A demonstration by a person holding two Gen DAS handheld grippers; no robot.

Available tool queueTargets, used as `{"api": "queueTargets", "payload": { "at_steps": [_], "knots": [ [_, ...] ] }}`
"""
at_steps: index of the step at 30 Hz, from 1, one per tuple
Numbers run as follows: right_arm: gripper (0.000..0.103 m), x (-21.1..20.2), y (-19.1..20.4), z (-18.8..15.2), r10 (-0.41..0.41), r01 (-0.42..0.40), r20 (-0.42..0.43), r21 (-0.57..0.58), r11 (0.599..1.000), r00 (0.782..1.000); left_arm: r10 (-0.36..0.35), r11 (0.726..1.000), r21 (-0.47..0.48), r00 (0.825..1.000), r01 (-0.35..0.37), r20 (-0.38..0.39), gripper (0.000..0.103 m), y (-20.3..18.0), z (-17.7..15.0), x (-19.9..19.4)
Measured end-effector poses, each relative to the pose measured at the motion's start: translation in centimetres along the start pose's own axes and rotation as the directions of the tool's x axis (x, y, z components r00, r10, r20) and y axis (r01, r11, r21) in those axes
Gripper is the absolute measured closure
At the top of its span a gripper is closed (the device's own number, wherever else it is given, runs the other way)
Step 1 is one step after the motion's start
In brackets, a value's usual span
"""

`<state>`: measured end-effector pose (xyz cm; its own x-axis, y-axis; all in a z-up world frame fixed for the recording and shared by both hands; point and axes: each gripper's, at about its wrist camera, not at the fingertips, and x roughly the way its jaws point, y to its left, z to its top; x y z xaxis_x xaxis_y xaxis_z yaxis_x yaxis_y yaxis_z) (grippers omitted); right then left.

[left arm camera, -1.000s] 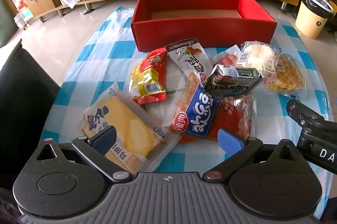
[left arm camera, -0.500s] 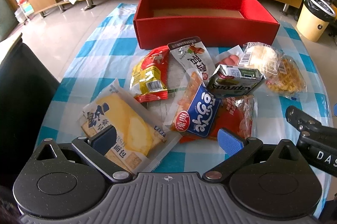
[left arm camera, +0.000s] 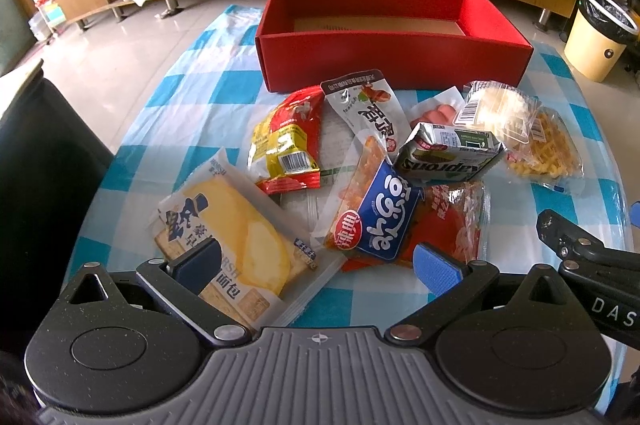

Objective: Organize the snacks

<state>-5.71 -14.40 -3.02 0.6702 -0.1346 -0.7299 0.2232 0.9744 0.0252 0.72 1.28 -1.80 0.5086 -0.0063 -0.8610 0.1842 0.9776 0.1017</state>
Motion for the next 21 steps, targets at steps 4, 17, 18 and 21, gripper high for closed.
{"api": "queueTargets", "payload": {
  "at_steps": [4, 17, 18, 21],
  "knots": [
    [0.002, -0.04, 0.13, 0.01, -0.01, 0.01, 0.004, -0.012, 1.0, 1.0, 0.001, 1.0, 0.002, 1.0, -0.001, -0.001, 0.0, -0.01, -0.02, 0.07],
    [0.002, 0.09, 0.16, 0.02, -0.013, 0.013, -0.003, -0.018, 1.0, 1.0, 0.004, 1.0, 0.009, 1.0, -0.004, 0.001, 0.001, -0.05, -0.15, 0.0],
    [0.002, 0.09, 0.16, 0.01, -0.013, 0.013, -0.003, -0.017, 1.0, 1.0, 0.004, 1.0, 0.01, 1.0, -0.004, 0.001, 0.001, -0.07, -0.17, -0.03],
    [0.002, 0.12, 0.17, -0.06, -0.013, 0.013, -0.004, -0.017, 1.0, 1.0, 0.005, 1.0, 0.011, 1.0, -0.005, 0.001, 0.001, -0.09, -0.11, -0.01]
  ]
}}
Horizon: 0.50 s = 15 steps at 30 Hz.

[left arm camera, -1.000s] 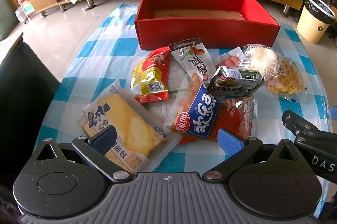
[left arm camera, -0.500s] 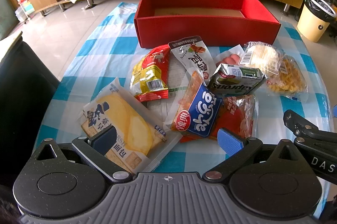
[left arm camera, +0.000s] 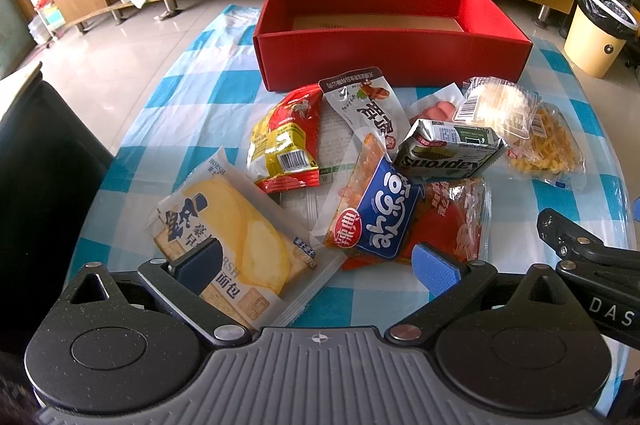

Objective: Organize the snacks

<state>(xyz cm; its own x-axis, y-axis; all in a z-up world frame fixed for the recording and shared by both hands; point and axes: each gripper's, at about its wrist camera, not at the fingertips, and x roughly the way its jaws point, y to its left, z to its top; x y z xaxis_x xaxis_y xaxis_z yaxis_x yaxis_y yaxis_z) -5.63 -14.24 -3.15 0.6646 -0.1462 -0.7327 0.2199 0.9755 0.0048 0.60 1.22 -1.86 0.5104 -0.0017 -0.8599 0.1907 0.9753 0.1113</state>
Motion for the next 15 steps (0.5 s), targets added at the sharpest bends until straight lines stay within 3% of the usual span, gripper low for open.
{"api": "queueTargets", "payload": {
  "at_steps": [15],
  "knots": [
    [0.002, 0.17, 0.09, -0.1, 0.007, -0.007, -0.018, 0.001, 1.0, 1.0, 0.005, 1.0, 0.007, 1.0, -0.005, -0.001, 0.002, 0.1, -0.13, 0.05]
  ]
}}
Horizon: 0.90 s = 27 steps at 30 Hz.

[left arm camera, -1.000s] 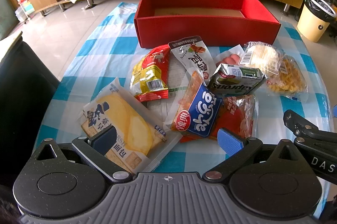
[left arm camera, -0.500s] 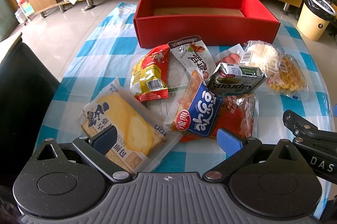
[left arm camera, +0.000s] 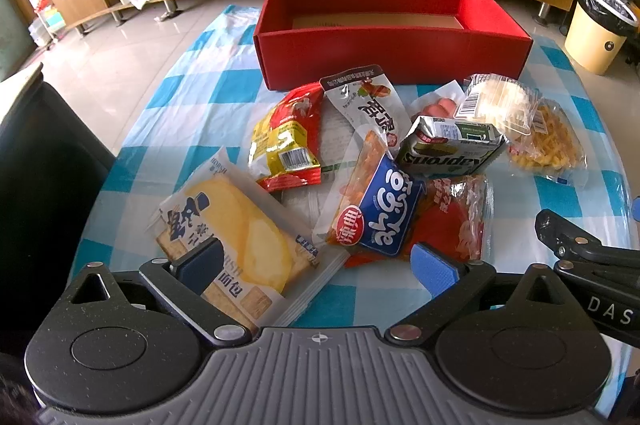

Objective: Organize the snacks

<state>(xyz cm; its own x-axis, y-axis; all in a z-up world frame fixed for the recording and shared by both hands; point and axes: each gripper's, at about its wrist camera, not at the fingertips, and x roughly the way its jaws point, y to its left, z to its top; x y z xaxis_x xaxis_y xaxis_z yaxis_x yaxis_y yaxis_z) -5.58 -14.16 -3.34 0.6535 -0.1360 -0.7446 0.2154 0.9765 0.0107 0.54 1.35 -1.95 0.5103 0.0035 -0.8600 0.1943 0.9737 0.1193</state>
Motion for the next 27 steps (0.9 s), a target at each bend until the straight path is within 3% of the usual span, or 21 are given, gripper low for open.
{"api": "queueTargets", "payload": {
  "at_steps": [11, 22, 27],
  "knots": [
    [0.002, 0.6, 0.6, 0.0, 0.029, -0.03, -0.028, -0.014, 0.999, 0.999, 0.011, 0.999, -0.046, 0.999, -0.012, -0.03, 0.0, 2.2, -0.1, 0.7],
    [0.002, 1.8, 1.5, 0.7, 0.094, -0.095, -0.062, -0.01, 0.995, 0.994, 0.017, 0.985, -0.17, 0.994, -0.036, -0.111, 0.0, 6.9, -0.1, 2.5],
    [0.002, 2.0, 1.9, 0.7, 0.131, -0.133, -0.052, -0.03, 0.991, 0.99, 0.007, 0.989, -0.145, 0.994, -0.023, -0.112, 0.0, 7.1, -0.2, 2.6]
  ]
}}
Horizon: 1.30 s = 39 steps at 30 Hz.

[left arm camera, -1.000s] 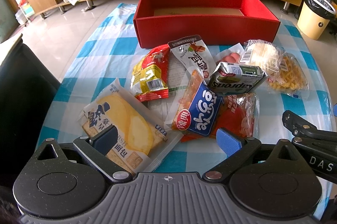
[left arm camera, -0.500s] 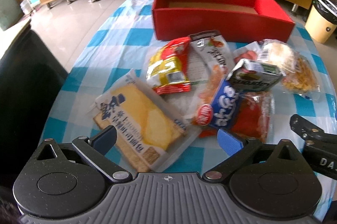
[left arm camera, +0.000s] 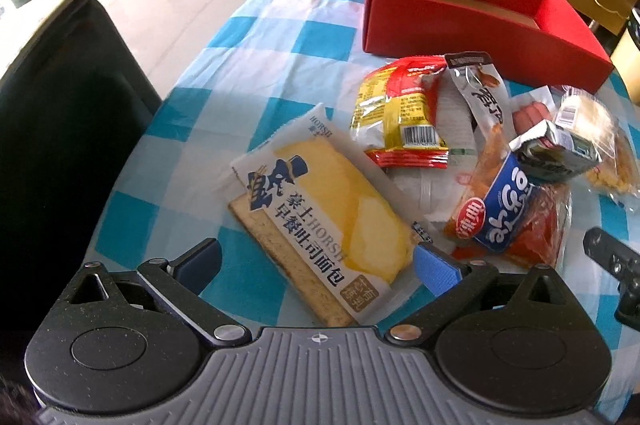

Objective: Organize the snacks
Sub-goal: 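Grasp the yellow HORSH bread pack with the left tool while the right tool grasps the blue-red snack bag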

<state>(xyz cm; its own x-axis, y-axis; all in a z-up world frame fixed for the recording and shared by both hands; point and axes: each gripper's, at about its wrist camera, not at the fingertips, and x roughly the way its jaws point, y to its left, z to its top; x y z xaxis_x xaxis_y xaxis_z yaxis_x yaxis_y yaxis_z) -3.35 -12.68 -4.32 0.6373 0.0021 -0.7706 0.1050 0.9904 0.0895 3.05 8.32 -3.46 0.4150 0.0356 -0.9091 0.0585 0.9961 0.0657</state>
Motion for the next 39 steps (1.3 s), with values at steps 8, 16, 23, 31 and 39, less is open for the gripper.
{"api": "queueTargets", "payload": {
  "at_steps": [8, 16, 23, 31, 39],
  "knots": [
    [0.002, 0.4, 0.7, 0.5, 0.014, -0.014, 0.001, -0.062, 0.998, 1.0, -0.018, 0.977, -0.212, 0.995, -0.004, -0.102, 0.001, 1.3, 1.5, 2.8],
    [0.002, -1.4, 0.6, 0.6, 0.054, -0.051, 0.037, -0.077, 0.996, 0.998, 0.044, 0.942, -0.321, 0.986, -0.094, -0.161, 0.0, 0.0, 2.8, 5.4],
    [0.002, -1.2, -0.6, 0.5, 0.063, -0.063, 0.001, -0.025, 0.998, 0.998, 0.007, 0.96, -0.272, 0.977, -0.066, -0.212, 0.004, 2.0, 0.5, 4.5],
    [0.002, 0.8, 1.0, -1.6, 0.048, -0.058, -0.077, -0.129, 0.99, 0.996, 0.035, 0.988, -0.144, 0.991, -0.054, -0.132, 0.012, 1.9, -1.7, 2.3],
    [0.002, 2.7, 3.5, -4.4, 0.045, -0.075, -0.111, -0.281, 0.957, 0.993, 0.034, 0.98, -0.188, 0.991, -0.059, -0.131, 0.0, 2.5, -1.4, 3.6]
  ]
}}
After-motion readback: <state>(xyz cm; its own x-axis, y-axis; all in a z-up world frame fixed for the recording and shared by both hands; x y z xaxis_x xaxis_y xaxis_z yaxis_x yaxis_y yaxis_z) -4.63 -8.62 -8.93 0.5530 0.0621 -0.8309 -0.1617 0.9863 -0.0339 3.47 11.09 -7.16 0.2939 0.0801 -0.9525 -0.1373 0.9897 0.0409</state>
